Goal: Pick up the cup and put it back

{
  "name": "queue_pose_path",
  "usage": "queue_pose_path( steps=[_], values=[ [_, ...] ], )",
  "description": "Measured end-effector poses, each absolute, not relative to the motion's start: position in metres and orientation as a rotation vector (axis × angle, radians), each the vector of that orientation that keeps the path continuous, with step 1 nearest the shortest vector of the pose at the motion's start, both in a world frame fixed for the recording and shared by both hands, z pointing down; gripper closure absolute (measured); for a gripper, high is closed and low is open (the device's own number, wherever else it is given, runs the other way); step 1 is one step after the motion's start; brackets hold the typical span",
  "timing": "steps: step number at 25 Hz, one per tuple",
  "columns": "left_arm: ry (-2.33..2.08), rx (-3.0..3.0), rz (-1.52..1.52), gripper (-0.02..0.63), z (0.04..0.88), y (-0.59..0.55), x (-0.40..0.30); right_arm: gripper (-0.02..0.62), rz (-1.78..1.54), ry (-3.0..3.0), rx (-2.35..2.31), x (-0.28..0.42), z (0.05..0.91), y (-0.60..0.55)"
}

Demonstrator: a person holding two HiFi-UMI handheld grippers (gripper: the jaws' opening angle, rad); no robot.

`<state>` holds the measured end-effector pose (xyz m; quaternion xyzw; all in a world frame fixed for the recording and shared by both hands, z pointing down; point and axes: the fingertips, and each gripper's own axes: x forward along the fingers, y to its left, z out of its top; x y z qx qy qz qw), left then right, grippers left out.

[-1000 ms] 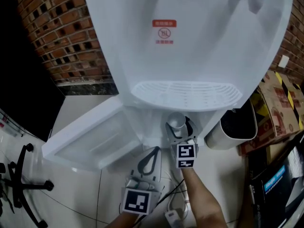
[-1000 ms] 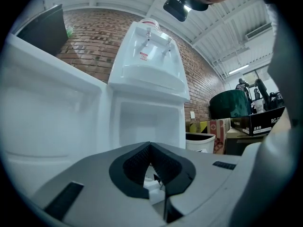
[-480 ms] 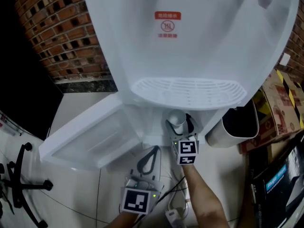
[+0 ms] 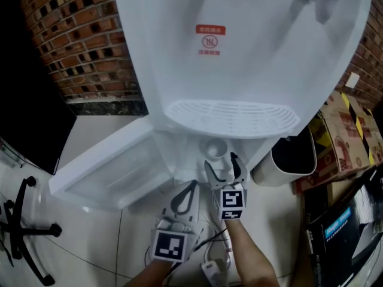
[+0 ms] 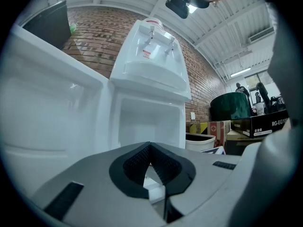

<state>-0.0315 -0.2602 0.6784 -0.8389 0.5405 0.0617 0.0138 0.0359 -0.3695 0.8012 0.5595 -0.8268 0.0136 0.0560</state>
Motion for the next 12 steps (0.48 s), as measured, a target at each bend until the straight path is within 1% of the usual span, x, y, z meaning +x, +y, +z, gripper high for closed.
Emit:
queue_pose_path(
  steps=[3,4,5,6,8,9,10,12],
  values=[
    [1.671,-2.609,0.185,0.606,0.676,-0.260,-0.028,0.237,0.036,-2.519,1.663,0.031,0.788,-0.343],
    [1.665,-2.609,0.176,0.606,0.675,-0.260,-0.027,0.280,0.024,-2.524,1.647,0.028,0.781,-0.336],
    [1.662,-2.607,0.171,0.606,0.675,-0.260,-0.026,0.291,0.007,-2.528,1.634,0.027,0.773,-0.329],
    [1.666,-2.604,0.170,0.606,0.675,-0.260,-0.028,0.323,-0.009,-2.531,1.629,0.026,0.764,-0.323],
    [1.690,-2.598,0.170,0.606,0.676,-0.261,-0.032,0.361,-0.029,-2.541,1.641,0.026,0.746,-0.310],
    [1.701,-2.594,0.172,0.606,0.675,-0.262,-0.034,0.392,-0.036,-2.549,1.650,0.026,0.738,-0.303],
    [1.707,-2.588,0.178,0.606,0.674,-0.262,-0.035,0.402,-0.044,-2.557,1.661,0.026,0.729,-0.297],
    [1.702,-2.575,0.188,0.606,0.668,-0.262,-0.035,0.449,-0.064,-2.569,1.684,0.026,0.711,-0.284]
  ],
)
